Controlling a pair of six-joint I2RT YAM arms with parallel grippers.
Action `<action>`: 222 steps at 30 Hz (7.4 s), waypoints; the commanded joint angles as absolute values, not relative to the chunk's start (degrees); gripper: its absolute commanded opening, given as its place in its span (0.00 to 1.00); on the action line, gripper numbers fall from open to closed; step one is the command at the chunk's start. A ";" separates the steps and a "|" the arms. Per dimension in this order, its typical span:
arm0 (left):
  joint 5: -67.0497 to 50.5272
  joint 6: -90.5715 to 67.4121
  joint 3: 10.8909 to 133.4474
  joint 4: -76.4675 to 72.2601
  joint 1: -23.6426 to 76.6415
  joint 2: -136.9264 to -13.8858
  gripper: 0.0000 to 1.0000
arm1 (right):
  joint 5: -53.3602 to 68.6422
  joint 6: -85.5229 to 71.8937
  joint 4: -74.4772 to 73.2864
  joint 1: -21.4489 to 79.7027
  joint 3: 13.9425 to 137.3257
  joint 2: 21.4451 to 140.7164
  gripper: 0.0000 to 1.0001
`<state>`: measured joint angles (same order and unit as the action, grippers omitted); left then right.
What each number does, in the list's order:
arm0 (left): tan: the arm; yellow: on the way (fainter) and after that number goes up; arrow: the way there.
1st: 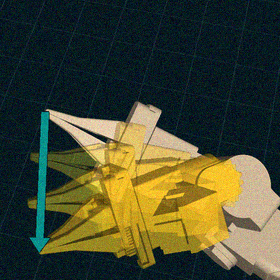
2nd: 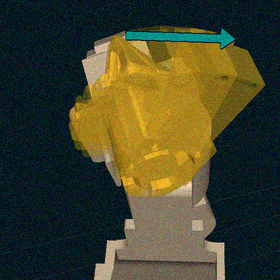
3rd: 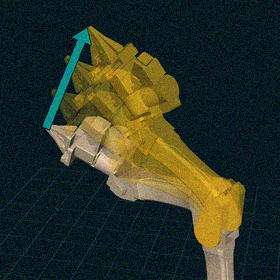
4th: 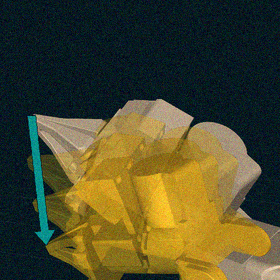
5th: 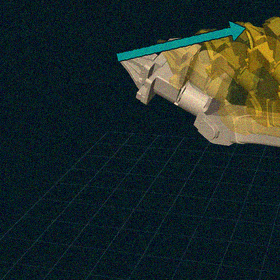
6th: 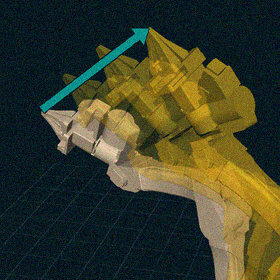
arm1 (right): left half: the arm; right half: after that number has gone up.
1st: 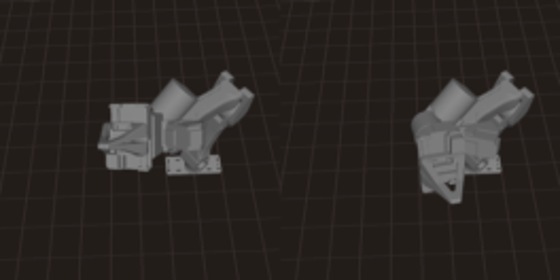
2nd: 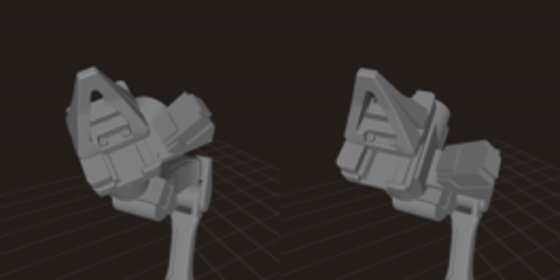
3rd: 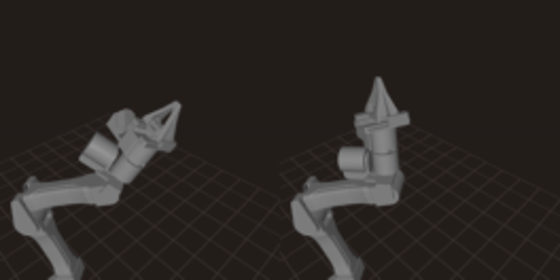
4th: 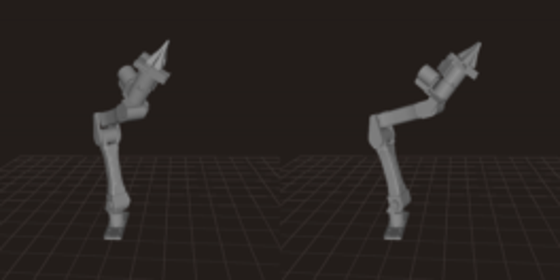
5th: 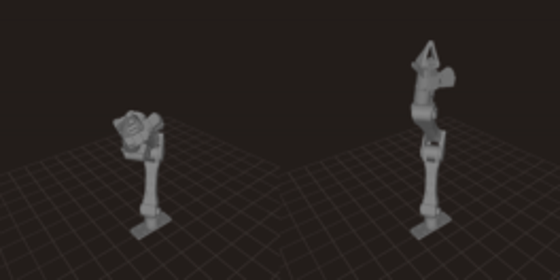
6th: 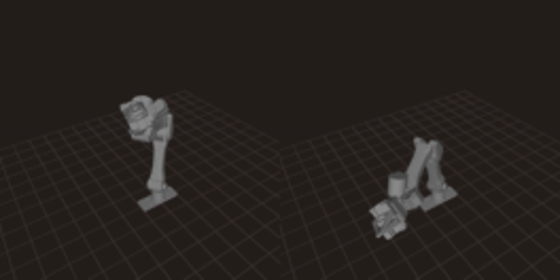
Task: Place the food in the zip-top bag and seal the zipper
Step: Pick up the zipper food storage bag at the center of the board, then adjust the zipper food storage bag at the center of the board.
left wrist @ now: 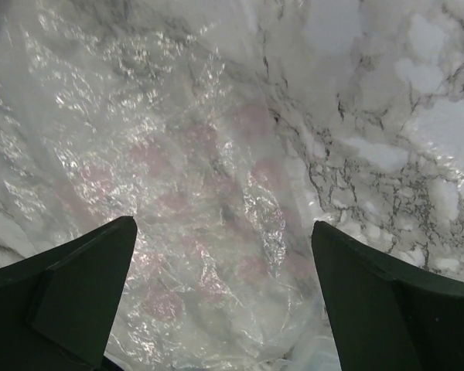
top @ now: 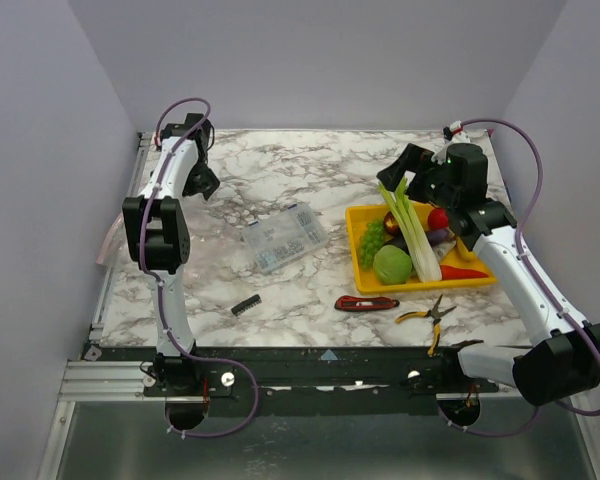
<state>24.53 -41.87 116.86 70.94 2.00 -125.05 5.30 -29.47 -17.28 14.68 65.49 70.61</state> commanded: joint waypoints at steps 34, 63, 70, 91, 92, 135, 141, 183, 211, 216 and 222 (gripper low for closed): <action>11.91 -50.56 82.80 52.56 -0.40 -101.95 0.00 | 4.83 -33.56 -21.10 19.95 66.22 69.85 1.00; -1.80 -14.14 67.77 25.69 25.27 -71.19 0.00 | 4.26 -46.40 -8.92 29.54 81.47 92.25 1.00; -3.94 -14.86 67.67 25.60 27.56 -72.49 0.00 | 5.01 -47.15 -4.55 32.05 90.28 103.63 1.00; -6.32 -14.24 68.47 26.04 29.88 -73.30 0.00 | 7.54 -39.61 -0.61 35.28 107.02 121.37 0.54; -6.54 -14.39 68.47 25.98 29.97 -73.30 0.00 | 8.21 -39.48 -0.49 35.33 107.54 121.75 0.46; -36.83 -97.89 63.17 30.24 9.58 -56.86 0.61 | 33.79 -3.75 41.39 35.50 55.67 75.78 0.01; -33.56 -96.52 67.31 35.31 8.23 -58.35 0.62 | 36.05 -3.65 42.45 35.51 53.91 74.31 0.01; -19.49 -83.81 84.61 37.32 11.26 -72.03 0.00 | 22.48 -6.91 31.95 35.51 51.36 67.78 0.60; -2.21 -1.01 98.64 47.81 13.62 -94.22 0.00 | 9.02 -44.78 7.57 35.54 64.33 80.58 0.97; -4.61 -1.64 96.70 46.85 14.61 -94.28 0.00 | 6.11 -46.92 14.11 37.13 67.38 87.76 0.84; -7.58 -3.89 97.74 48.94 16.43 -94.31 0.00 | -3.53 -47.78 12.33 40.95 76.64 97.34 0.82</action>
<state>-3.75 -2.90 96.29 48.99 15.16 -95.68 4.19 -45.06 10.44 38.61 71.57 93.30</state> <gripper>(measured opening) 0.011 0.827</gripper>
